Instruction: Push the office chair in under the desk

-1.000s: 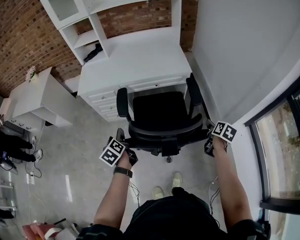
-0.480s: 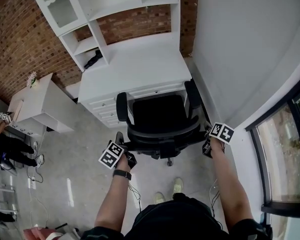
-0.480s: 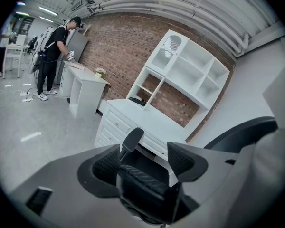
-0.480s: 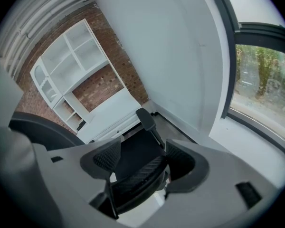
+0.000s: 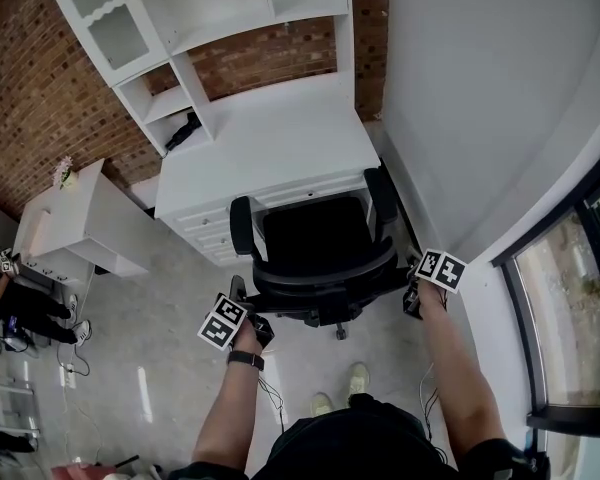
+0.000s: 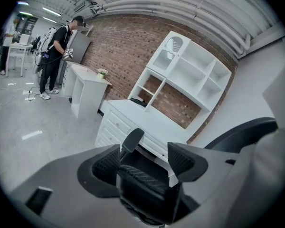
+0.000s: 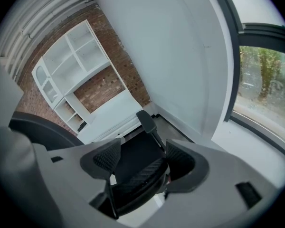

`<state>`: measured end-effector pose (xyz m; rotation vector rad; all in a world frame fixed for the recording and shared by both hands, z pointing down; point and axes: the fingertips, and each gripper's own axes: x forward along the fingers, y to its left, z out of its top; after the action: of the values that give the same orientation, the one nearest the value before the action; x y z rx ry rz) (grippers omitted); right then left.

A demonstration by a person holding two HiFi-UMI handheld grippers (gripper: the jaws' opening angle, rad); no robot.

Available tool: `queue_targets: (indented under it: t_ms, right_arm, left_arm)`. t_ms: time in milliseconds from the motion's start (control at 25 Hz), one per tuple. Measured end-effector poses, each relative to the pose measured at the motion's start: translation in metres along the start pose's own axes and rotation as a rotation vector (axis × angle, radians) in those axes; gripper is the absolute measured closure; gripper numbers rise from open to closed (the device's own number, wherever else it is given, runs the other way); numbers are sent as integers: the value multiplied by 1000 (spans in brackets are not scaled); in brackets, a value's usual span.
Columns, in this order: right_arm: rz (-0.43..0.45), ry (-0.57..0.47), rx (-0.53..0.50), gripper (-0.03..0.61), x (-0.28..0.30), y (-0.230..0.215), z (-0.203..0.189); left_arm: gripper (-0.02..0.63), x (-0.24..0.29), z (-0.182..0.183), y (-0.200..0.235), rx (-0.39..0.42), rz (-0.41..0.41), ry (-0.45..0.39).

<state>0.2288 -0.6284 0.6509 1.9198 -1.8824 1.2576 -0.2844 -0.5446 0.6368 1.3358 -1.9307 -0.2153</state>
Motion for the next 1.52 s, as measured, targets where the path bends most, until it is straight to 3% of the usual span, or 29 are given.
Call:
queue_targets:
  t_ms: [320,520,760,960,1120,1320,1520]
  right_arm:
    - [48,3,-54,305,-1,1,-2]
    - [24,-4,-174,306,-13,7,6]
    - [17,-117,-302,310,-45,13,34]
    - [44,-253,-377,411,-90,35,52]
    - [113,-326,-370,519,-120,64,59]
    - [209,-358,-380,557,-150,93,51]
    - [292,-382,-448,561,-177,128,37]
  left_arm:
    - [301,0,-5,1,1,-36,17]
    - [322,-5,14,3,88,-45,14]
    - [348,-26,37,-7,179,-85,-26]
    - [404,-57,64,-24,222,-164,-60]
    - [502,-80,79,-46,261,-257,-74]
    - [579,-105,81,-76,312,-360,-82]
    - [597,-133,87,-111,383,-451,-124]
